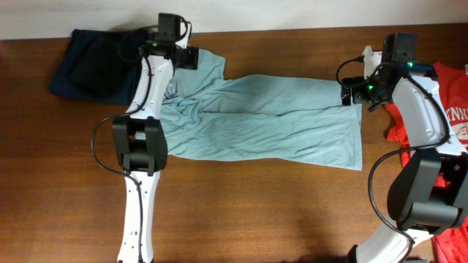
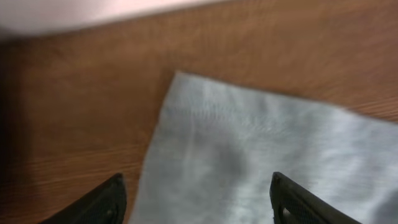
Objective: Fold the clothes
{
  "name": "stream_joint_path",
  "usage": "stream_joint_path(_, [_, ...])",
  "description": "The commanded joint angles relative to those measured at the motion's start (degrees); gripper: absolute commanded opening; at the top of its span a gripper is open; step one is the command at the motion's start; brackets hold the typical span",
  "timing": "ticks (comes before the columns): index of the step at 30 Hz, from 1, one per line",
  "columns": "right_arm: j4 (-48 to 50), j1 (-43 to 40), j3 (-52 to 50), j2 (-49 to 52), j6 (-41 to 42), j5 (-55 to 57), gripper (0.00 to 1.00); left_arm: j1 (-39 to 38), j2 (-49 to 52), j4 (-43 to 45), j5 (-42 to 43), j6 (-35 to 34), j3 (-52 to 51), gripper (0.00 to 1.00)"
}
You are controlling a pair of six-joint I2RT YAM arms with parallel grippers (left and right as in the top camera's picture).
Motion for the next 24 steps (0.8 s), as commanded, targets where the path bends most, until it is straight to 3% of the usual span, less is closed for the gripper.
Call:
stream_joint_path(1, [0.0,-0.2,0.4,-0.4,0.3,0.5,0.99,0.3,1.9,0.9,0.2,0.1,0.2,0.74])
stream_joint_path(6, [0.0,-0.2,0.4,-0.4,0.3,0.5,0.99,0.3,3.4,1.1,0.2,1.4,0.2,0.73])
stream_joint_path(12, [0.0,-0.2,0.4,-0.4,0.3,0.5,0.99,0.5,3.7,-0.9,0.2,1.4,0.2,0.54])
stream_joint_path(16, [0.0,-0.2,0.4,-0.4,0.3,0.5,0.98,0.5,3.7,-2.3,0.2,1.4,0.2,0.32])
stream_joint_path(24, [0.0,-0.2,0.4,-0.4,0.3,0.5,0.99,0.6,3.6,-2.7,-0.5,1.4,1.0,0.09])
